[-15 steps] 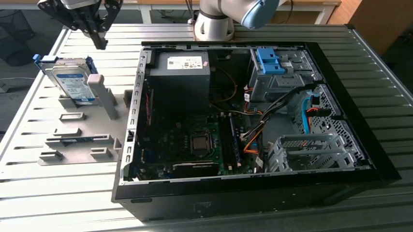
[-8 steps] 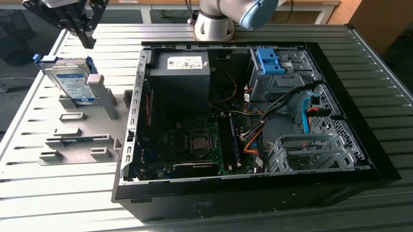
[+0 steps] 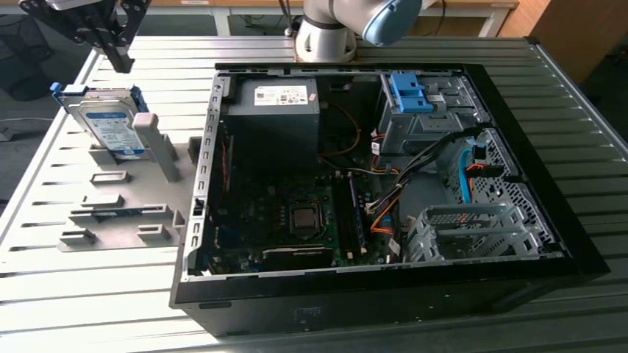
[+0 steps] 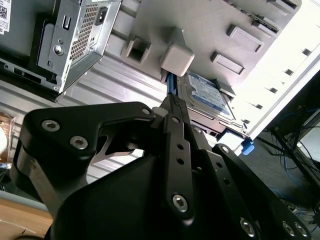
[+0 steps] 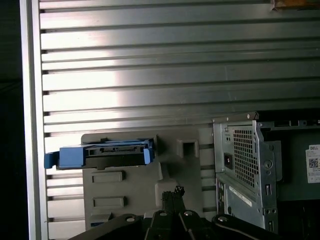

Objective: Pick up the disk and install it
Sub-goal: 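Reach for the disk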

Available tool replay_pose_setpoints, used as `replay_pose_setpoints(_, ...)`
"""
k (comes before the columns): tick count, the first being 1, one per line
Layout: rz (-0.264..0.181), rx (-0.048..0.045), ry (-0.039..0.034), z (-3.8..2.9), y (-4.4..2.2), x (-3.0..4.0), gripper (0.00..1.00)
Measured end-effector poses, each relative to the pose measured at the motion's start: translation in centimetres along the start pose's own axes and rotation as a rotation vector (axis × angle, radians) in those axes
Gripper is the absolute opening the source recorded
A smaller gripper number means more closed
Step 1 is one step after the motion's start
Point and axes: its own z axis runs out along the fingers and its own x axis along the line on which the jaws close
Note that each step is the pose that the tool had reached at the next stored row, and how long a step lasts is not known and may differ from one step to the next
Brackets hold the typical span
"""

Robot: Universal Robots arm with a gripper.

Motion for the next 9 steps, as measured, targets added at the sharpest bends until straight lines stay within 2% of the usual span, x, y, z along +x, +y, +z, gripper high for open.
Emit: replay_pose_setpoints(9, 0.000, 0.0000, 0.0000, 0.00, -0.01, 0.35, 0.11)
